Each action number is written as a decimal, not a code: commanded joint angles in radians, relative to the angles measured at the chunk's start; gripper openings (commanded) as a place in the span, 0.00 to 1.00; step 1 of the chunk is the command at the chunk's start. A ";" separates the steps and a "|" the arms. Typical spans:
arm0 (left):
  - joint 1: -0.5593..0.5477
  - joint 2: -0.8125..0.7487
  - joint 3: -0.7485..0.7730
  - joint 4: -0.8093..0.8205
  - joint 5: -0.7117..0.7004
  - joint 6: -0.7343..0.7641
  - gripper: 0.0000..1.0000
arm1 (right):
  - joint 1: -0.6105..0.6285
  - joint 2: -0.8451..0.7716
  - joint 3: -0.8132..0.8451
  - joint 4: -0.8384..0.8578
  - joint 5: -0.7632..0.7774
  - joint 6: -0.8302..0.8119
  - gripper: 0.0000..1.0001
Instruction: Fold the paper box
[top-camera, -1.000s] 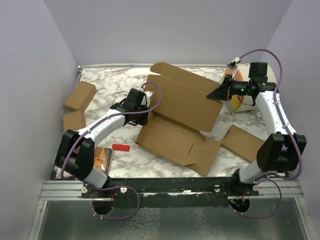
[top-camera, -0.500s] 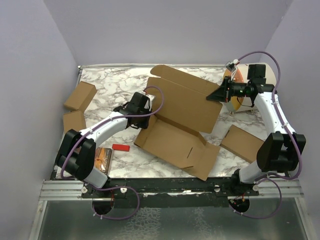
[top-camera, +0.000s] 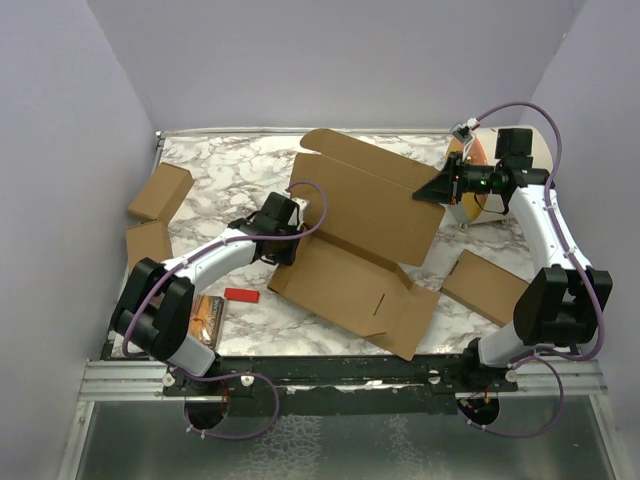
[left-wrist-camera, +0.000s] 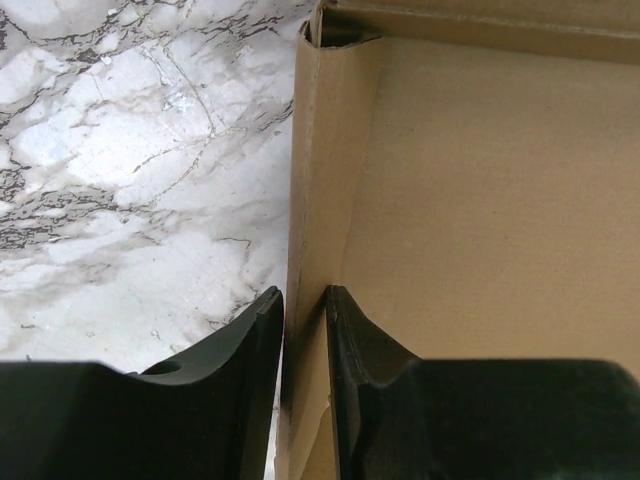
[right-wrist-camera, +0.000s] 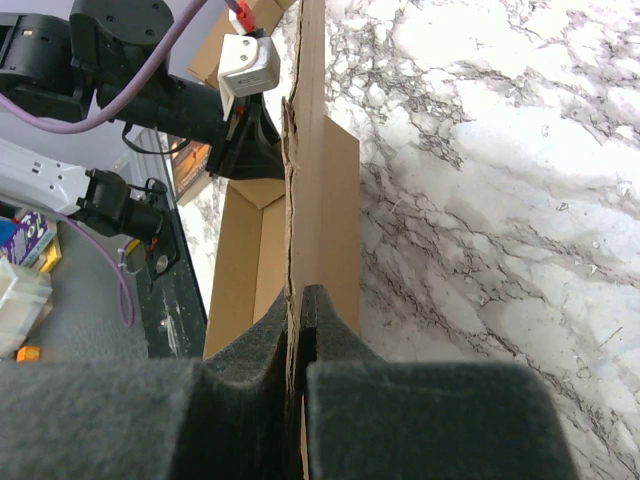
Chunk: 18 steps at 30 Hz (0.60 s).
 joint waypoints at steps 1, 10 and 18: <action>-0.007 0.001 -0.022 0.030 -0.042 0.010 0.26 | 0.002 -0.036 -0.001 0.034 -0.008 0.013 0.01; -0.036 0.026 -0.034 0.019 -0.153 0.020 0.00 | 0.002 -0.037 -0.009 0.038 0.003 0.013 0.01; -0.098 0.053 -0.032 0.002 -0.258 0.028 0.00 | 0.002 -0.036 -0.011 0.043 0.004 0.019 0.01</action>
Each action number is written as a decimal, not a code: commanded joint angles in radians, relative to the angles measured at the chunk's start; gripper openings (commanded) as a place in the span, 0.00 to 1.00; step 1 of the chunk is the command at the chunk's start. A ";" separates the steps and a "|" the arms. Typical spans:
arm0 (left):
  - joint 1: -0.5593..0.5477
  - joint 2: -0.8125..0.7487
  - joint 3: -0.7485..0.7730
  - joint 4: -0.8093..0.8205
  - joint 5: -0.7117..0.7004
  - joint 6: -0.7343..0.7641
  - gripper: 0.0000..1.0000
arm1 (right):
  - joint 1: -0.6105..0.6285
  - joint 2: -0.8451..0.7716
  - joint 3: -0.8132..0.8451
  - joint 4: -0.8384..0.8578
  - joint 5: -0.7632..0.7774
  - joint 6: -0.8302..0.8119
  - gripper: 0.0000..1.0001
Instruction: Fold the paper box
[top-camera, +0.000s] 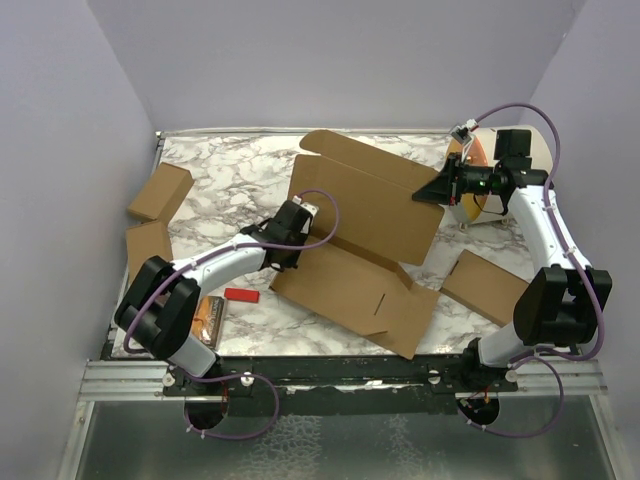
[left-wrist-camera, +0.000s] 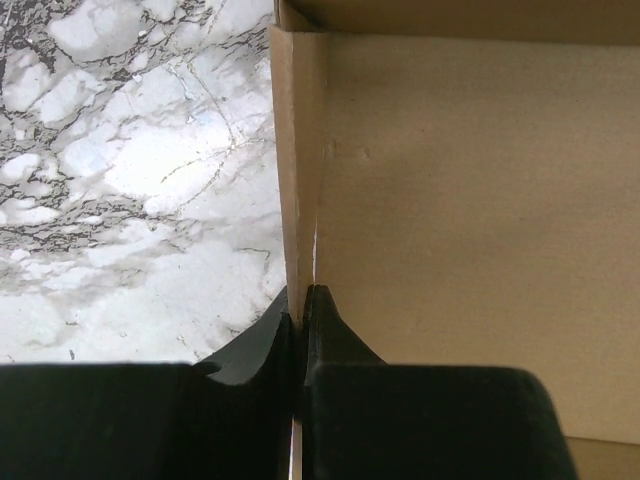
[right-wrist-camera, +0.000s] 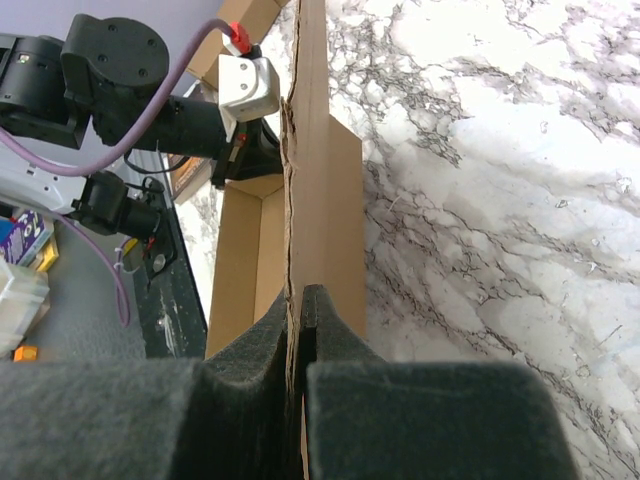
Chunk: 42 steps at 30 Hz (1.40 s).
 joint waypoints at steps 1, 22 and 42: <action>-0.020 0.046 -0.008 -0.035 -0.073 0.005 0.00 | 0.001 -0.037 0.001 0.034 -0.002 0.020 0.01; -0.022 0.034 0.087 -0.072 -0.063 -0.049 0.33 | 0.001 -0.038 -0.005 0.037 -0.003 0.020 0.01; -0.022 0.120 0.058 -0.052 -0.132 -0.020 0.00 | 0.000 -0.036 0.000 0.034 0.000 0.019 0.01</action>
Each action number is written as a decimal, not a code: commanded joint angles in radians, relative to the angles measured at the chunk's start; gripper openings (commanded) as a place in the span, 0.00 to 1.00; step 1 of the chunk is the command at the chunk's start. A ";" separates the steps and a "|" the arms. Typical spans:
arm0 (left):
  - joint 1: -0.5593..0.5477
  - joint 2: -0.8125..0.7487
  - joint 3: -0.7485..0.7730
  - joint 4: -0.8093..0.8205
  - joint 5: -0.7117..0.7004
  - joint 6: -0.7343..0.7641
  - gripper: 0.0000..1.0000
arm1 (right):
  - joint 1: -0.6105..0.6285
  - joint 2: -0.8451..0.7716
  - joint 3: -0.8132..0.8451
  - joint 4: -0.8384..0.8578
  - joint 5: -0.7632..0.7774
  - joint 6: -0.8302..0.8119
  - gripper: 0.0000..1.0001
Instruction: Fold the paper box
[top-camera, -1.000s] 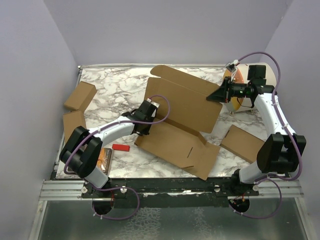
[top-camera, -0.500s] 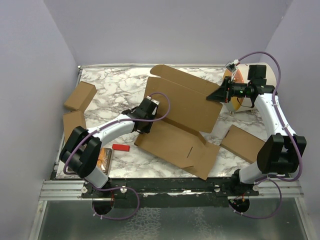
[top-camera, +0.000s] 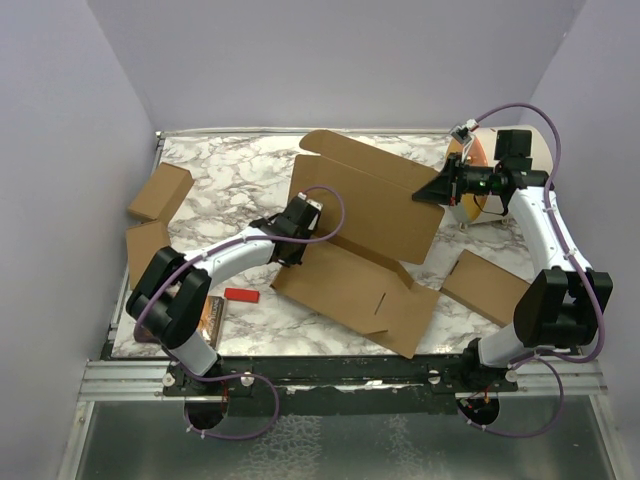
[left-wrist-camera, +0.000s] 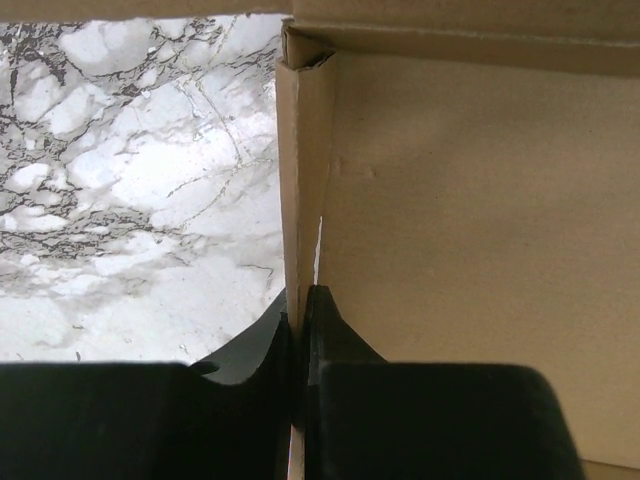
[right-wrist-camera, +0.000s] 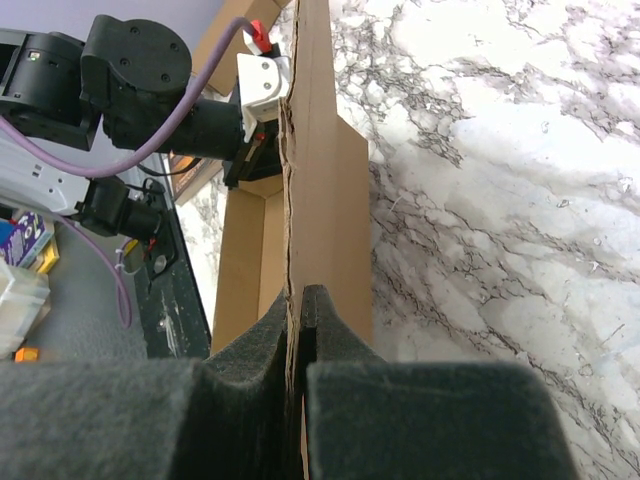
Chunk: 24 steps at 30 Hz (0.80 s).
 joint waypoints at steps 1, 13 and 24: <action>0.002 0.046 -0.028 -0.008 -0.073 0.012 0.00 | -0.001 -0.026 0.006 0.028 -0.004 0.005 0.01; 0.003 -0.037 0.010 -0.001 -0.027 -0.016 0.27 | -0.001 -0.022 0.014 0.024 -0.002 0.000 0.01; 0.003 -0.097 0.014 -0.020 -0.027 -0.027 0.43 | -0.001 -0.021 0.019 0.019 -0.001 -0.012 0.01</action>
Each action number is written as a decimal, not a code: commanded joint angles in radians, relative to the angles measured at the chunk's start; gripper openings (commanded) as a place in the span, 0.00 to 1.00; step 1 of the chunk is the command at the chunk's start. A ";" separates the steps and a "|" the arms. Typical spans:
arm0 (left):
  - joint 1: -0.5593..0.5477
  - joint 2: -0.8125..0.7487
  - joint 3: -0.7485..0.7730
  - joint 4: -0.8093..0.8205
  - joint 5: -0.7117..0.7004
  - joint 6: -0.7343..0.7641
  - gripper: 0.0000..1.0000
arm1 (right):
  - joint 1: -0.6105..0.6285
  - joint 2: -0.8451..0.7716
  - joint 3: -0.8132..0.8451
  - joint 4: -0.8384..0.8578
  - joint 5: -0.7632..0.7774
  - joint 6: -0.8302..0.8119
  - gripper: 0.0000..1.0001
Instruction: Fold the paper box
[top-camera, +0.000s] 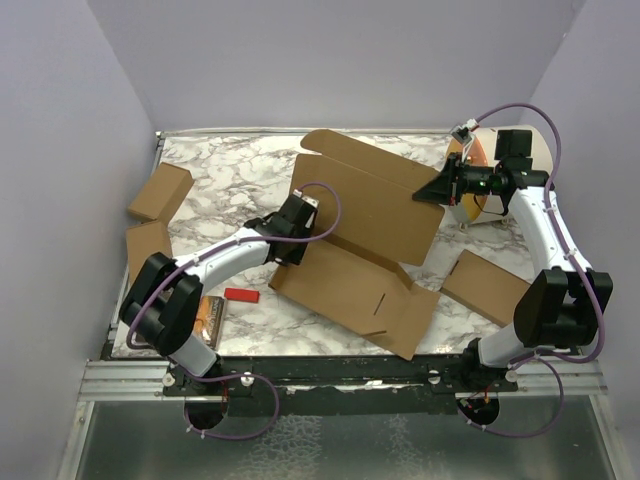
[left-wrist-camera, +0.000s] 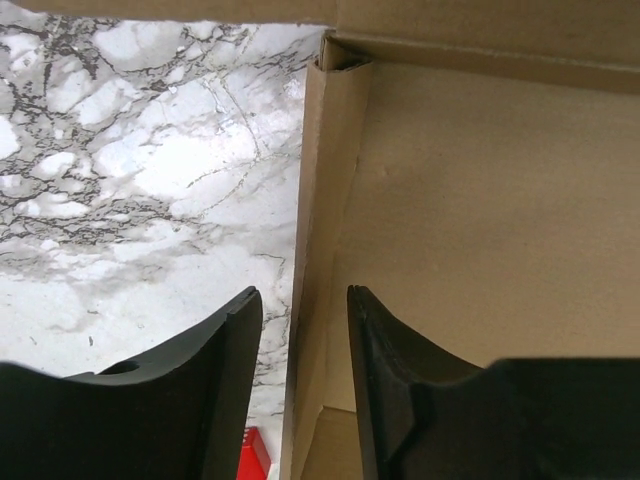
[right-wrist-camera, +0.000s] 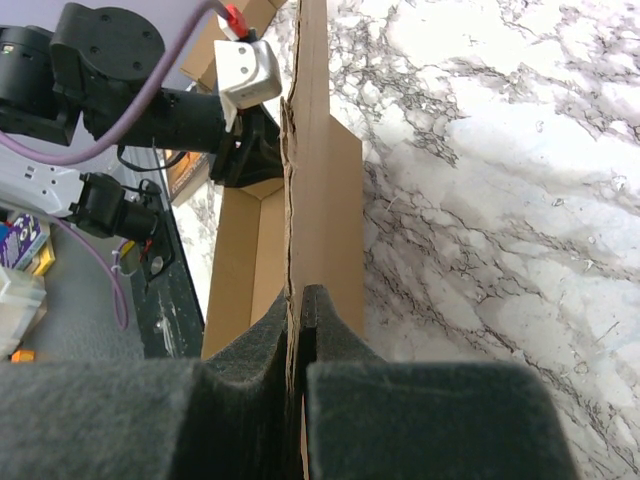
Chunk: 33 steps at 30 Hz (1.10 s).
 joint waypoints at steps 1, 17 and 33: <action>0.002 -0.071 0.018 -0.008 -0.022 -0.013 0.43 | -0.004 -0.020 0.020 0.018 -0.012 -0.011 0.01; 0.017 -0.014 0.015 0.001 -0.012 0.015 0.38 | -0.004 -0.023 0.025 0.014 -0.013 -0.015 0.01; 0.023 0.074 -0.008 -0.026 -0.046 0.055 0.00 | -0.004 -0.011 0.034 0.012 -0.015 -0.019 0.01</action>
